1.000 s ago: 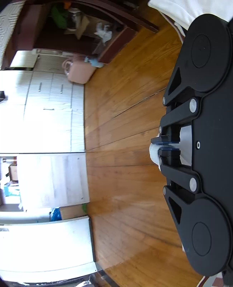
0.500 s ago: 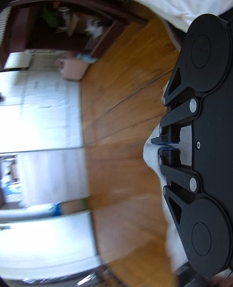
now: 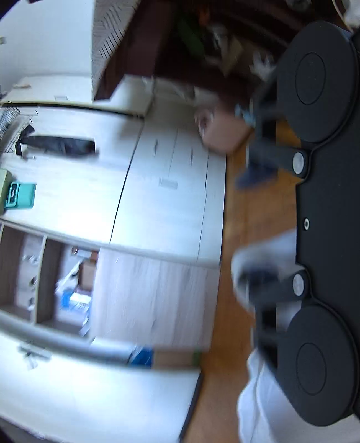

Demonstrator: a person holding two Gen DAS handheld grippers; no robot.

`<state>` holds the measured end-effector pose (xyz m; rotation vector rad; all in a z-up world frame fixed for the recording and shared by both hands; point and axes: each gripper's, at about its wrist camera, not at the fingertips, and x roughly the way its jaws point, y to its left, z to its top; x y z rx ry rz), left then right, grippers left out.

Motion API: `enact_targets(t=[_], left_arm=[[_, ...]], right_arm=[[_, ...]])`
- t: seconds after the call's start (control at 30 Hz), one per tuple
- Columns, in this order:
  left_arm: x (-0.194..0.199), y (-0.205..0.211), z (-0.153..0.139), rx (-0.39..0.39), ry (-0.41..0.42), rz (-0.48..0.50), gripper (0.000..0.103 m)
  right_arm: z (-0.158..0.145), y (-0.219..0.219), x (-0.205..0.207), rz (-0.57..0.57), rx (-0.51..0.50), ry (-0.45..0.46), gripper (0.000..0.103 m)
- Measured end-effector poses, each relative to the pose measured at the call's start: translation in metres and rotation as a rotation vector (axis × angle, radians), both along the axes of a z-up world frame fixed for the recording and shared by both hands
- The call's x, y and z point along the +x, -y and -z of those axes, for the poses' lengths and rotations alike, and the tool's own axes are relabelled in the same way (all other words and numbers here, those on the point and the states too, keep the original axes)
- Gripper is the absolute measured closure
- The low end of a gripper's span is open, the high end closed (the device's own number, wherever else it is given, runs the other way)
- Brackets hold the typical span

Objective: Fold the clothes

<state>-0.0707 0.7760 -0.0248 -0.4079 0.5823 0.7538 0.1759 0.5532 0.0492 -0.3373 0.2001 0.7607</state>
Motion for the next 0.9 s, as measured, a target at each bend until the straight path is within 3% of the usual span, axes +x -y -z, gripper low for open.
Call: enact_targets(t=[0.03, 0.1, 0.17, 0.23, 0.3, 0.43, 0.6, 0.7, 0.8, 0.83, 0.87, 0.9], left_arm=[[-0.005, -0.005, 0.014, -0.049, -0.024, -0.02, 0.003], [-0.023, 0.002, 0.039, -0.076, -0.023, -0.047, 0.003], [-0.05, 0.022, 0.065, -0.101, -0.014, -0.002, 0.003], [-0.07, 0.041, 0.095, -0.172, -0.035, -0.003, 0.003], [-0.088, 0.059, 0.121, -0.243, -0.027, -0.005, 0.004], [-0.104, 0.1, 0.161, -0.324, -0.005, 0.017, 0.007], [-0.067, 0.12, 0.182, -0.267, -0.129, 0.138, 0.007], [-0.058, 0.129, 0.196, -0.25, -0.174, 0.146, 0.006], [-0.055, 0.133, 0.208, -0.239, -0.205, 0.126, 0.01], [-0.058, 0.136, 0.206, -0.204, -0.204, 0.118, 0.019], [-0.059, 0.134, 0.202, -0.174, -0.214, 0.117, 0.053], [-0.06, 0.133, 0.198, -0.148, -0.223, 0.116, 0.095]], right_arm=[[0.007, -0.01, 0.011, 0.047, -0.023, 0.019, 0.015], [0.039, 0.003, 0.02, 0.042, -0.075, -0.101, 0.017], [0.078, 0.031, 0.015, -0.004, -0.094, -0.255, 0.017], [0.116, 0.056, 0.0, -0.074, -0.135, -0.357, 0.018], [0.144, 0.076, -0.022, -0.165, -0.175, -0.429, 0.027], [0.168, 0.096, -0.085, -0.369, -0.246, -0.548, 0.034], [0.191, 0.096, -0.15, -0.584, -0.414, -0.62, 0.034], [0.211, 0.095, -0.175, -0.598, -0.506, -0.588, 0.034], [0.231, 0.09, -0.177, -0.545, -0.559, -0.624, 0.033], [0.235, 0.089, -0.175, -0.529, -0.57, -0.633, 0.033], [0.238, 0.088, -0.172, -0.513, -0.581, -0.642, 0.033], [0.242, 0.087, -0.17, -0.498, -0.591, -0.65, 0.033]])
